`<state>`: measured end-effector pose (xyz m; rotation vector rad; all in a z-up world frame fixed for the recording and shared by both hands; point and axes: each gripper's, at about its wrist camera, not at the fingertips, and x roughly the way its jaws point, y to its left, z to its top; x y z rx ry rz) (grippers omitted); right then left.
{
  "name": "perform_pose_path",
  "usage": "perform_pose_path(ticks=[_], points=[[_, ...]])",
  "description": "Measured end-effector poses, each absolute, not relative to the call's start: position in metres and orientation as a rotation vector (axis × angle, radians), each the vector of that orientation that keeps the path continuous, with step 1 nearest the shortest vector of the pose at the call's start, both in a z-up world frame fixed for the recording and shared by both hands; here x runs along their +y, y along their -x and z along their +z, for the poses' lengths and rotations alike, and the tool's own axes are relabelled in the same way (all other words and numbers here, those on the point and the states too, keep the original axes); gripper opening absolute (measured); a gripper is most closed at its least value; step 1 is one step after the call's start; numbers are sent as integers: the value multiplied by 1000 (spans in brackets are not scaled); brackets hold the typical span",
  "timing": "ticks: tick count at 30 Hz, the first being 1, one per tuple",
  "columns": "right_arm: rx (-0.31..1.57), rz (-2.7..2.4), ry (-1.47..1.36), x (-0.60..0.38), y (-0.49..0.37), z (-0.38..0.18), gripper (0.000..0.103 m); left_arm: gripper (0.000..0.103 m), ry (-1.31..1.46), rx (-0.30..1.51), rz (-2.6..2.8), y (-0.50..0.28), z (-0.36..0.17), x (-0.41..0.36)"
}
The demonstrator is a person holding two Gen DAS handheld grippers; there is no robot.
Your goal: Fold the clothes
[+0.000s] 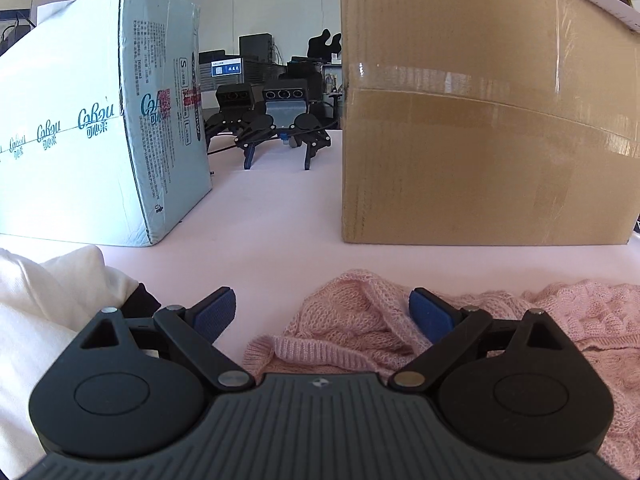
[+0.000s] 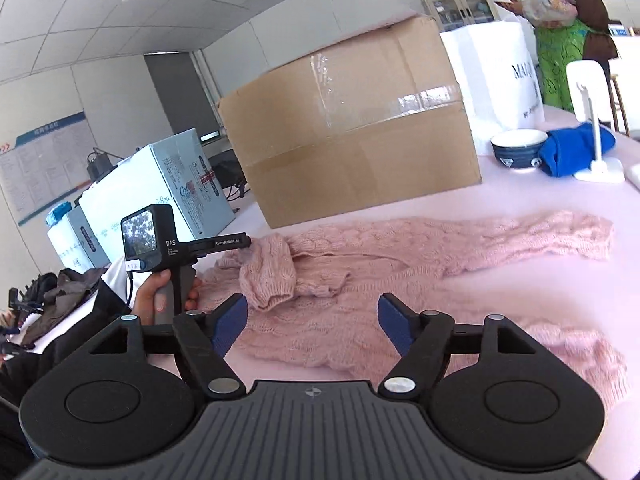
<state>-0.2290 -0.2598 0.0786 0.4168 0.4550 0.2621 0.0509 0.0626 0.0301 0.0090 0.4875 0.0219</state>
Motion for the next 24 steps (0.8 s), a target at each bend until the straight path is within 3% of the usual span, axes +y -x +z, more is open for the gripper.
perform_pose_path(ticks=[10,15,24], points=[[398,91,-1003,-302,269,45,84,93,133,449,-26,-40,35,82],[358,-73,-1042,-307,292,50,84,93,104,422,-37,-35,37,75],[321,-343,-1381,-335,295,17,81,93,104,431,-25,-35,37,74]])
